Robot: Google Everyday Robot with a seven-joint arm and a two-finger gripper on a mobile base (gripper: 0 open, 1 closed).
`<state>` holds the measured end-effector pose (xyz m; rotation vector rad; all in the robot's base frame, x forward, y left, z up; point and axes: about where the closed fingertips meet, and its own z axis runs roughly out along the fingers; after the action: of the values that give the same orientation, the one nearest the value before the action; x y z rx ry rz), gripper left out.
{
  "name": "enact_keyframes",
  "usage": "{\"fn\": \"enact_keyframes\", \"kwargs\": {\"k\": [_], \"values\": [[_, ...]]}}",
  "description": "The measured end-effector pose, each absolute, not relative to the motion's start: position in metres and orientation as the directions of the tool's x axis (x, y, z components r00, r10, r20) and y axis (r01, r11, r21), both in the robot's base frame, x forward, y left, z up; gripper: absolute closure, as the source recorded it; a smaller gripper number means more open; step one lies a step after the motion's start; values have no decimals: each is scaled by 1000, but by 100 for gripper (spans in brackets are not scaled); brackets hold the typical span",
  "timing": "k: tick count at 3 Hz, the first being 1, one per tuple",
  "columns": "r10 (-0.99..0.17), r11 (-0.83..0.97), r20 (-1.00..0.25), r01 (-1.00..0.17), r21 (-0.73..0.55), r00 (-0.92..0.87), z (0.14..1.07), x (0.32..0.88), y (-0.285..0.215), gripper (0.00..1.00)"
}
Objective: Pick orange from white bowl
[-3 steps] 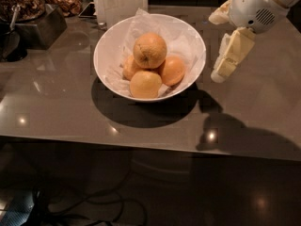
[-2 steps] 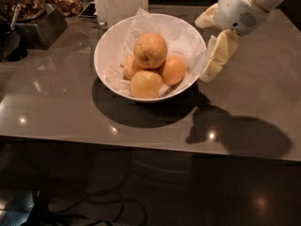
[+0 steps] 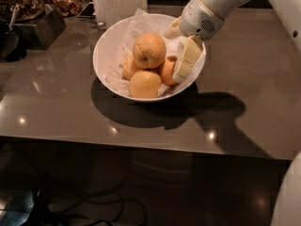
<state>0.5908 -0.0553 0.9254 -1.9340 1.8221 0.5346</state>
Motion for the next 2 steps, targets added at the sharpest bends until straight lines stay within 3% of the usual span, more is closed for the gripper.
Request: {"fn": "enact_keyframes", "kwargs": {"k": [2], "values": [[-795, -62, -602, -997, -51, 81, 923, 606, -38, 0]]}}
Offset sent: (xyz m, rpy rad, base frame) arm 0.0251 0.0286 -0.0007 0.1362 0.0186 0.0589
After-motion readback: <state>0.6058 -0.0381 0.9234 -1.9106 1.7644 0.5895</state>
